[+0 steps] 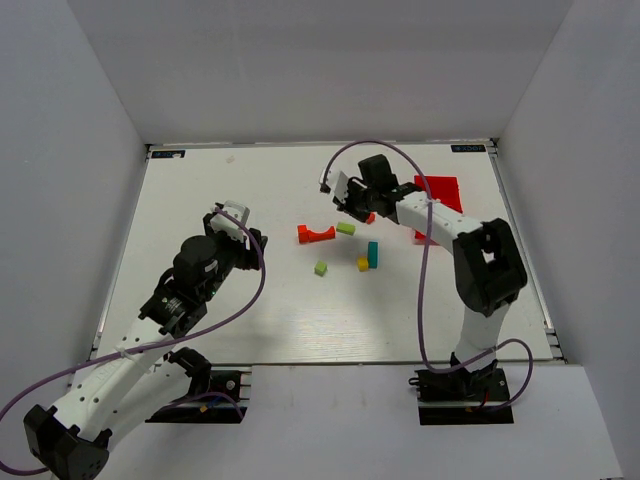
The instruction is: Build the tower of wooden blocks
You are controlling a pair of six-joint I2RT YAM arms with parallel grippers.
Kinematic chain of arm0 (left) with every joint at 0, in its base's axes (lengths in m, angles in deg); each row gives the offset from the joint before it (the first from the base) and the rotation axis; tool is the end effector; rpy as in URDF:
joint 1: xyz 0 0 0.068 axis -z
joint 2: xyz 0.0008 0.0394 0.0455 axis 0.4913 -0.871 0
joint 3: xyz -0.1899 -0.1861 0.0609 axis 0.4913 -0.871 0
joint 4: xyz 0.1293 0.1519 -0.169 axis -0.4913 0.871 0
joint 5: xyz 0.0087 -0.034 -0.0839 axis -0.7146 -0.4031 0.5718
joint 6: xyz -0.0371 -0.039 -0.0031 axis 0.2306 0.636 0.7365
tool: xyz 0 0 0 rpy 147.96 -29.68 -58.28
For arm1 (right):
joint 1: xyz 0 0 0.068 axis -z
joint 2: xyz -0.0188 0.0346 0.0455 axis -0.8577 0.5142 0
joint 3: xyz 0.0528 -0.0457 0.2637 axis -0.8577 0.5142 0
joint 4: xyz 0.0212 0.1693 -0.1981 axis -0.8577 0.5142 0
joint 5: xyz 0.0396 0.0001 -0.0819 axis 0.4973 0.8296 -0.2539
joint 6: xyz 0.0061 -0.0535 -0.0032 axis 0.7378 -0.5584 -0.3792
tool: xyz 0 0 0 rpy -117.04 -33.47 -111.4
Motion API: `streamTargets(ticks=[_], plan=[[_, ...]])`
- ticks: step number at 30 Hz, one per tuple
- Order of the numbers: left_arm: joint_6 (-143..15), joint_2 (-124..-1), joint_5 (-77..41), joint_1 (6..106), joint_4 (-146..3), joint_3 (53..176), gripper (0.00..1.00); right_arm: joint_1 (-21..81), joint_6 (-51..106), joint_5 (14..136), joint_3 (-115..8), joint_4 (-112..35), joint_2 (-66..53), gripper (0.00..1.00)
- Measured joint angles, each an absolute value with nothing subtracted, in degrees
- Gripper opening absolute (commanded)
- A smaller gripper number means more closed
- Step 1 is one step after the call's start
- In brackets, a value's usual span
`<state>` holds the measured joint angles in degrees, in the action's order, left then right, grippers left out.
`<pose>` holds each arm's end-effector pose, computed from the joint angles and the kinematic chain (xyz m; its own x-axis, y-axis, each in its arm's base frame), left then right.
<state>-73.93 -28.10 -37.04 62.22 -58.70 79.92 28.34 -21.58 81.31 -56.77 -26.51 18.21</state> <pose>0.1519 -0.0899 0.3039 -0.2171 0.1129 -0.9696 0.3730 0.9275 0.0245 0.3566 0.2223 0.2410 0.0372 -0.7353 -0.6767 -0.8568 0.3250 -0.4002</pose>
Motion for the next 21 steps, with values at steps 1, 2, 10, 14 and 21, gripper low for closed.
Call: streamTargets(ticks=[1,2,10,14,21], plan=[[-73.93,-28.1,-37.04,62.22,-58.7,79.92,0.77,28.71,-21.03,81.75,-57.69,-25.53,19.9,0.0],[-73.93,-28.1,-37.04,62.22,-58.7,79.9,0.77,28.99,-20.4,82.25,-58.5,-24.54,21.49,0.0],[-73.93,-28.1,-36.5,62.22,-58.7,79.9,0.77,29.32,-18.04,84.7,-61.69,-21.55,25.51,0.0],[-73.93,-28.1,-36.19,62.22,-58.7,79.9,0.77,29.37,-17.36,85.44,-62.52,-21.51,26.65,0.0],[-73.93,-28.1,-35.97,62.22,-58.7,79.9,0.77,29.37,-16.95,86.58,-63.15,-20.3,29.34,0.0]])
